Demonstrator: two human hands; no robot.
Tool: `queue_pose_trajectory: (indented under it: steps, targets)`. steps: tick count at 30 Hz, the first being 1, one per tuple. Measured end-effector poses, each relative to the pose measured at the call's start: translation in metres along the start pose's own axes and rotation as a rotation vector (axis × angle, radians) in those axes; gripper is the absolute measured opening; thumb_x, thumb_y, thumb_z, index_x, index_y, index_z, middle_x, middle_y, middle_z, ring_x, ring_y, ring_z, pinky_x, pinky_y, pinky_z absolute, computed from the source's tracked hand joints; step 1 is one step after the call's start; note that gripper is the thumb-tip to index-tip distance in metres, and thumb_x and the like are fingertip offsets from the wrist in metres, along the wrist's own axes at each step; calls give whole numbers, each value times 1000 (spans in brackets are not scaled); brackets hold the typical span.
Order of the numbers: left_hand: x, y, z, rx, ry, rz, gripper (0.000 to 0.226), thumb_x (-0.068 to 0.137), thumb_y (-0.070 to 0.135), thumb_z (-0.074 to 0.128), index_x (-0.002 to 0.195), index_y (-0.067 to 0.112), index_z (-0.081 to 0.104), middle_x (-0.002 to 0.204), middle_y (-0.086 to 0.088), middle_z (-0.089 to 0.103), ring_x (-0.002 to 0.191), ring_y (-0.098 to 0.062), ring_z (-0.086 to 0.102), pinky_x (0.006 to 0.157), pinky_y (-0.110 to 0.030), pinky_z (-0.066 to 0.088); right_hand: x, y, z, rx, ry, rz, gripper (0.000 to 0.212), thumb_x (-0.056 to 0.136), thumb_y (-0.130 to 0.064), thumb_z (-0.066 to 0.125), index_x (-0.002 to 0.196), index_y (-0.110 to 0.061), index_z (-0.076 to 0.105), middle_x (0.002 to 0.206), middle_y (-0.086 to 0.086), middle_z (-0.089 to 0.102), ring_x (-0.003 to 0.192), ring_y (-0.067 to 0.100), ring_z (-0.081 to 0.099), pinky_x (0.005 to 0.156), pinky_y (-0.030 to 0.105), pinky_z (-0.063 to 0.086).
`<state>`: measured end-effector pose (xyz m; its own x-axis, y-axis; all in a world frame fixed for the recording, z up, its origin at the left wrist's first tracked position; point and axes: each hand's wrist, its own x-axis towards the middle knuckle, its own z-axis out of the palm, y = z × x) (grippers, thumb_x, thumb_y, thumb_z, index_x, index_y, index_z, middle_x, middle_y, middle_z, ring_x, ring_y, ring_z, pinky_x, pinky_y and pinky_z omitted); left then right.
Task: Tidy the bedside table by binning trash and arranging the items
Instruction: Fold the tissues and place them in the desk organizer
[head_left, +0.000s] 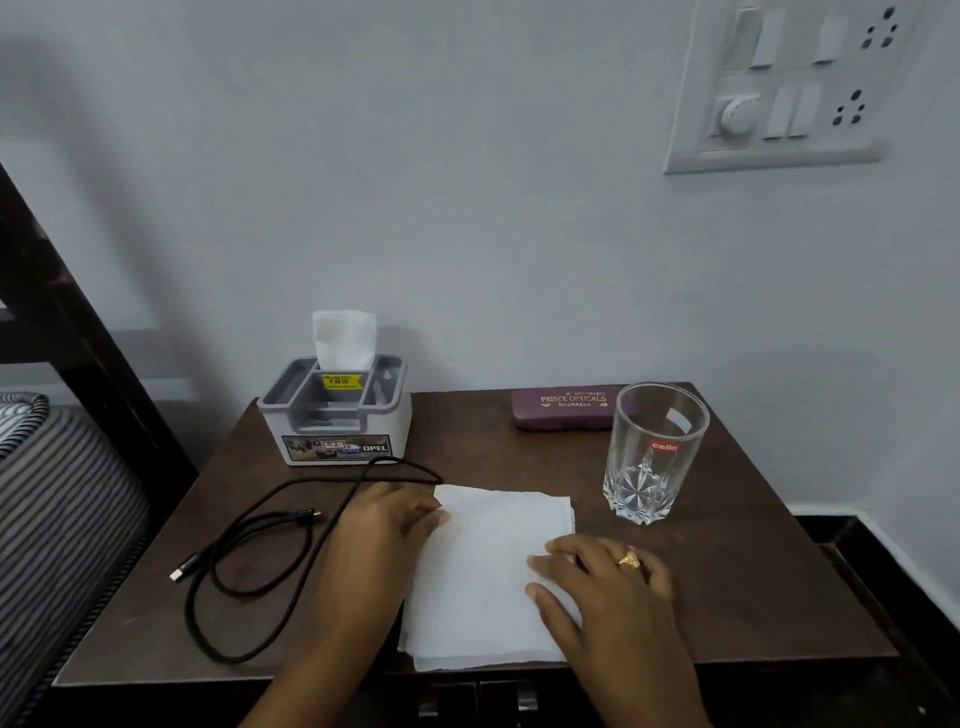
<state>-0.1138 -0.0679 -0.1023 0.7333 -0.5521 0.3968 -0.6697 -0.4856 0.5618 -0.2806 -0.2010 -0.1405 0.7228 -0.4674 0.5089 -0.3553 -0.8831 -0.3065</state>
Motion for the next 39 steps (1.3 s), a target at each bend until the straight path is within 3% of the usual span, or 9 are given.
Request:
queue_pose_trajectory:
  steps: [3, 6, 8, 14, 19, 26, 31, 35, 39]
  targets:
    - [-11, 7, -7, -111, 10, 62, 7, 76, 32, 68, 76, 25, 70, 77, 22, 64, 74, 0, 60, 71, -5, 42, 0, -1, -1, 2, -3, 5, 24, 79, -49, 45, 88, -44, 66, 97, -23, 63, 98, -1, 44, 89, 33, 25]
    - [-24, 18, -12, -385, -116, -15, 18, 84, 43, 60, 85, 25, 63, 80, 7, 68, 74, -8, 63, 68, -27, 49, 0, -2, -3, 2, -8, 11, 24, 79, -50, 44, 88, -45, 66, 98, -24, 62, 98, -3, 43, 89, 32, 25]
    - [-27, 18, -12, -458, -210, -25, 19, 83, 44, 62, 95, 29, 59, 87, 8, 68, 73, -4, 60, 66, -23, 46, 0, -3, -4, 0, -13, 15, 25, 80, -50, 44, 89, -45, 66, 98, -24, 62, 99, -4, 43, 88, 31, 24]
    - [-23, -4, -2, -214, -250, 80, 31, 60, 54, 68, 89, 45, 62, 116, 32, 56, 108, 11, 51, 83, -7, 40, 0, -3, -4, -23, -13, 19, 25, 80, -51, 43, 88, -46, 66, 98, -25, 62, 99, -3, 43, 88, 32, 24]
    - [-10, -17, -4, -189, -258, 85, 16, 69, 28, 79, 77, 36, 67, 129, 26, 52, 120, 12, 45, 102, -27, 39, 0, -3, -2, -26, -20, 28, 22, 79, -52, 44, 88, -47, 64, 98, -26, 61, 97, -3, 43, 89, 33, 24]
    - [6, -29, -24, -454, -366, -18, 10, 76, 18, 75, 77, 26, 68, 105, 16, 71, 110, 2, 60, 100, -40, 47, 4, -1, -3, -16, -38, 23, 24, 80, -53, 42, 91, -48, 62, 99, -29, 60, 100, -3, 44, 88, 29, 23]
    - [1, -29, -19, -248, -401, -37, 55, 57, 57, 72, 109, 51, 55, 105, 25, 66, 106, 4, 57, 104, -39, 40, 4, 1, -1, -28, -21, 16, 24, 79, -53, 42, 90, -48, 63, 99, -30, 61, 101, 0, 45, 89, 33, 29]
    - [-2, -9, -8, -184, -248, -99, 46, 61, 58, 68, 105, 56, 55, 98, 30, 63, 105, 4, 54, 106, -40, 31, 3, -1, -1, -21, -39, 26, 23, 79, -52, 42, 90, -49, 62, 99, -29, 60, 98, -2, 46, 90, 33, 29]
    - [-5, 12, -1, -90, -160, -151, 40, 74, 46, 70, 112, 43, 60, 98, 23, 63, 106, -2, 49, 82, -28, 16, 4, -1, -2, -29, -77, 49, 22, 79, -52, 42, 91, -50, 60, 100, -30, 59, 100, -4, 42, 88, 33, 23]
